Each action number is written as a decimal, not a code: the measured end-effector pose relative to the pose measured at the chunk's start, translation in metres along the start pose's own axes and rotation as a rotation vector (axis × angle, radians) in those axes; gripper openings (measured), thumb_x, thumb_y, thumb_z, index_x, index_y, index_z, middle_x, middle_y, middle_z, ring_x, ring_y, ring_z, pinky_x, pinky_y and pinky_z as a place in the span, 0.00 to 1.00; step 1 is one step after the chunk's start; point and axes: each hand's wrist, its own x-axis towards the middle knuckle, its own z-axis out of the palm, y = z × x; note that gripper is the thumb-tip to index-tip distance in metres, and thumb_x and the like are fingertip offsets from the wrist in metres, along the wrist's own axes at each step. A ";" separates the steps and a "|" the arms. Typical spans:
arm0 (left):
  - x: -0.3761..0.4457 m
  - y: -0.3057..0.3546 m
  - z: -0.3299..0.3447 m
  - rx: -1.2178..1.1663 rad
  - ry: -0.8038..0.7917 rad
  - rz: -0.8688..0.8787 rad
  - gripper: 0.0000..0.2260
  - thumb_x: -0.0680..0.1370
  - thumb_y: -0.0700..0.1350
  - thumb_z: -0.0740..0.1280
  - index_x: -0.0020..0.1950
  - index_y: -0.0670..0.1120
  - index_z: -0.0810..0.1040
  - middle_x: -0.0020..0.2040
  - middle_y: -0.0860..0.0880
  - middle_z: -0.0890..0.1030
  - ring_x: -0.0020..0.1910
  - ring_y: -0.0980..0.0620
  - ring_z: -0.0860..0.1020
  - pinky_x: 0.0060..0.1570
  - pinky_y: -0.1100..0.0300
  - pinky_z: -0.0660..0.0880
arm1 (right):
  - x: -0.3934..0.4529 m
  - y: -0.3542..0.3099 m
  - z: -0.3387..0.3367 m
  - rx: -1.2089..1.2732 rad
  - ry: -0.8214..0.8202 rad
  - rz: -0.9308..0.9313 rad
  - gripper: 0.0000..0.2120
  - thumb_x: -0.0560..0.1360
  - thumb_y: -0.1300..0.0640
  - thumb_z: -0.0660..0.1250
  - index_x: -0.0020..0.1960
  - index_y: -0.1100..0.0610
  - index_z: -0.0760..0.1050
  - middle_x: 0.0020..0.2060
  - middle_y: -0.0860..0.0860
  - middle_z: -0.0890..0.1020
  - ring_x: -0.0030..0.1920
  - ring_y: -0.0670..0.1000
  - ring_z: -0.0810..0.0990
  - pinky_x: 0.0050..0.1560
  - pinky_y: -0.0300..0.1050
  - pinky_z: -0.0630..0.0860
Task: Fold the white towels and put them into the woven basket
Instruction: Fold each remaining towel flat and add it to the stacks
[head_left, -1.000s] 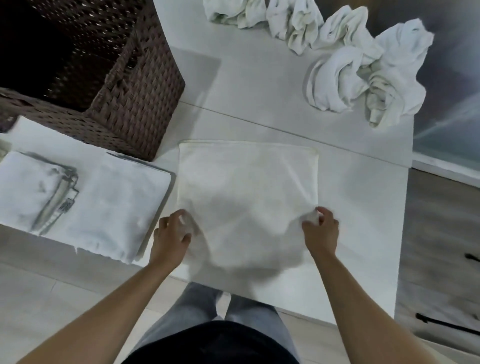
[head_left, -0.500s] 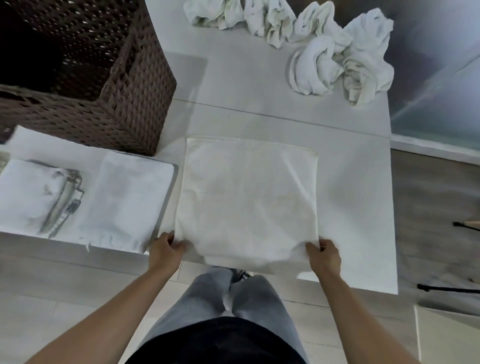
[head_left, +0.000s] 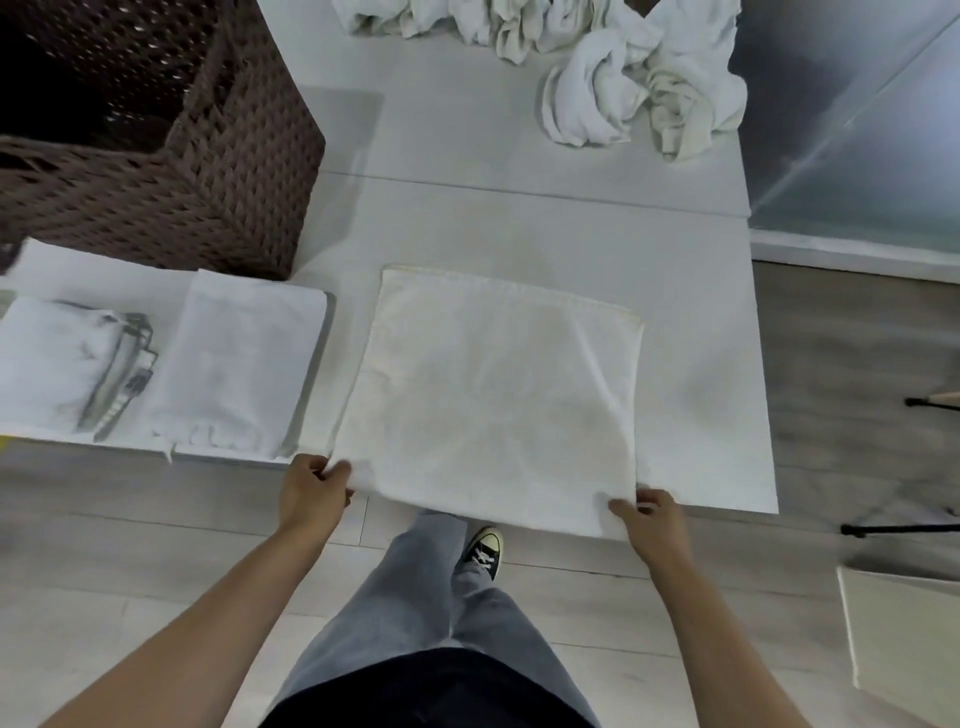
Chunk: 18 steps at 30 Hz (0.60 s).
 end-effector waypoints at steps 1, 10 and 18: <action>-0.002 0.001 -0.003 -0.060 0.007 -0.003 0.08 0.80 0.43 0.66 0.56 0.40 0.74 0.43 0.42 0.83 0.38 0.44 0.83 0.49 0.46 0.81 | -0.002 0.005 -0.004 0.083 0.006 -0.009 0.13 0.76 0.60 0.73 0.58 0.57 0.74 0.49 0.54 0.81 0.45 0.49 0.79 0.41 0.45 0.75; -0.018 0.074 -0.035 -0.442 -0.081 0.100 0.08 0.78 0.35 0.66 0.48 0.43 0.84 0.41 0.41 0.79 0.33 0.47 0.78 0.36 0.59 0.80 | -0.011 -0.043 -0.036 0.746 -0.073 -0.010 0.03 0.78 0.61 0.71 0.52 0.56 0.82 0.45 0.49 0.85 0.49 0.51 0.81 0.48 0.47 0.77; 0.019 0.155 -0.012 -0.596 -0.266 0.118 0.04 0.79 0.44 0.70 0.50 0.45 0.83 0.51 0.44 0.87 0.40 0.51 0.76 0.48 0.59 0.76 | 0.043 -0.112 -0.036 1.022 -0.170 -0.081 0.16 0.81 0.49 0.62 0.61 0.60 0.74 0.52 0.59 0.86 0.57 0.57 0.85 0.60 0.49 0.78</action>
